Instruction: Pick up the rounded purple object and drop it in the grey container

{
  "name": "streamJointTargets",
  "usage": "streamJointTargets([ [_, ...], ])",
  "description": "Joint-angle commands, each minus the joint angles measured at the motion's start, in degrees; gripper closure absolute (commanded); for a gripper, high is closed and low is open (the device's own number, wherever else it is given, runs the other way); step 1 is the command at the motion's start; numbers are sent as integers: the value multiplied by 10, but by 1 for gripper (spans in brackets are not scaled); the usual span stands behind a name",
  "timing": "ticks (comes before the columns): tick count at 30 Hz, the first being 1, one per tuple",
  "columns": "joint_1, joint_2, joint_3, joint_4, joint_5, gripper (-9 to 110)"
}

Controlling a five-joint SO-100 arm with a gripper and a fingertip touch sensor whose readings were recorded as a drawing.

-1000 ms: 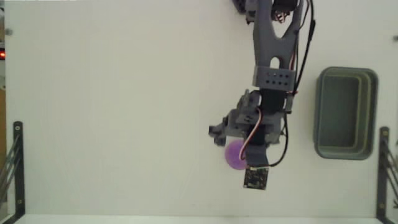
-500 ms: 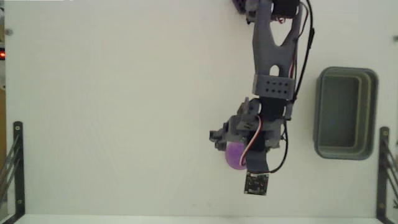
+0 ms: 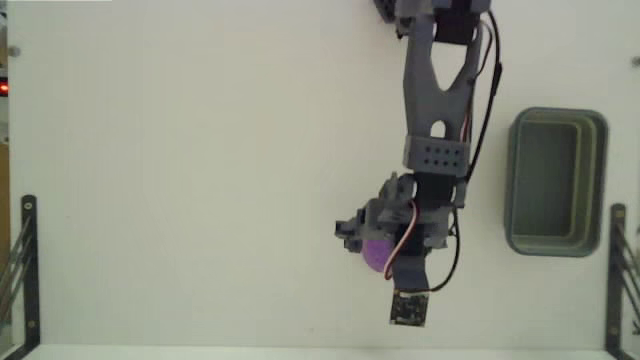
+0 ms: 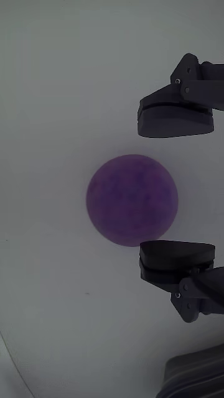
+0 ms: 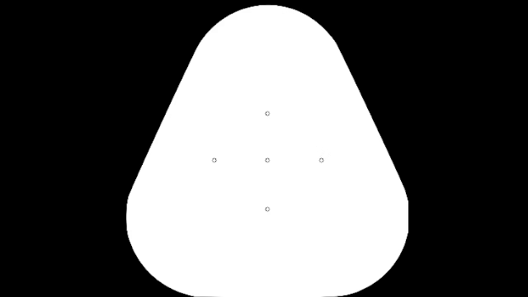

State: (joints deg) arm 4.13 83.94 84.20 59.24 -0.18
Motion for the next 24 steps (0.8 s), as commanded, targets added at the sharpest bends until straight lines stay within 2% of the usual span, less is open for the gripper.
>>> streamJointTargets([
  [1,1,19,-24,-7,2,-9],
  [24,-6,14,-30,-7,2,-9],
])
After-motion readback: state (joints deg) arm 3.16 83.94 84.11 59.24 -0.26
